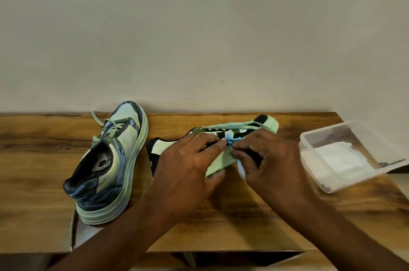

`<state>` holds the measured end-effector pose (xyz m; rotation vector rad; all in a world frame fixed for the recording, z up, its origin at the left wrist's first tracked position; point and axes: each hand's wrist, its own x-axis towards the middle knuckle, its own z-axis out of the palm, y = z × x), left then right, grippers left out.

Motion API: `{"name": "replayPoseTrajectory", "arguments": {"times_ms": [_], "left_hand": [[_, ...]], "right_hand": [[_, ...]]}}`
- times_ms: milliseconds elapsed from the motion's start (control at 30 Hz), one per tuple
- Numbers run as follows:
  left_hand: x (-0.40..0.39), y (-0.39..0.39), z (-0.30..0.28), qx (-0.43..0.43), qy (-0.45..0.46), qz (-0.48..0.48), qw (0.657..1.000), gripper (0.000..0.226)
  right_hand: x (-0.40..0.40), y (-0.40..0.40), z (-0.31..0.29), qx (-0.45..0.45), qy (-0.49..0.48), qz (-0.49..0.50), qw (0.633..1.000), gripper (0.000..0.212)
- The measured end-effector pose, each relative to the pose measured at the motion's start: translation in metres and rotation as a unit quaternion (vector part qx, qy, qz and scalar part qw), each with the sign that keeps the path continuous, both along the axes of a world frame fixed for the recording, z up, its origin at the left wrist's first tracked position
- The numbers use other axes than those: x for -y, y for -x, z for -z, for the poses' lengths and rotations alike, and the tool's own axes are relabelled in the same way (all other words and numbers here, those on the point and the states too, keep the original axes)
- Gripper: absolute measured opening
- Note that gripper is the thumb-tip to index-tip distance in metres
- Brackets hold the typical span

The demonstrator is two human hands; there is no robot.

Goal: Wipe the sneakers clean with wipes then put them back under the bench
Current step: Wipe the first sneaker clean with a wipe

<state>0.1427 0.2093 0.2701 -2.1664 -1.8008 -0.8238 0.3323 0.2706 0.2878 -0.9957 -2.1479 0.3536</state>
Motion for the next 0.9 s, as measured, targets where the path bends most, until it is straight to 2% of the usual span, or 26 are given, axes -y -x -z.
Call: {"name": "replayPoseTrajectory", "arguments": {"times_ms": [67,167,267,500,667,733,900], "left_hand": [[0.0,0.0,0.0,-0.004,-0.002,-0.001,1.0,0.055],[0.0,0.0,0.0,-0.001,0.001,0.001,1.0,0.056],[0.001,-0.001,0.001,0.004,-0.002,0.006,1.0,0.056],[-0.002,0.0,-0.001,0.005,-0.009,0.007,1.0,0.048],[-0.002,0.002,-0.001,0.017,-0.002,0.009,1.0,0.05],[-0.001,0.0,0.001,0.013,0.0,0.01,1.0,0.051],[-0.001,0.001,0.0,0.003,-0.002,0.012,1.0,0.047]], "right_hand": [[-0.003,-0.002,0.0,0.006,-0.009,-0.005,1.0,0.024],[-0.022,-0.017,-0.005,-0.021,0.021,0.061,0.998,0.022],[-0.03,-0.024,-0.006,-0.046,0.01,0.1,0.994,0.021],[0.006,0.005,0.008,-0.002,-0.042,-0.014,0.999,0.024],[-0.032,-0.022,-0.006,-0.056,0.002,0.099,0.993,0.021],[-0.031,-0.023,-0.006,-0.062,0.002,0.114,0.992,0.022],[0.01,0.007,0.009,-0.019,-0.036,0.006,0.999,0.025]]}}
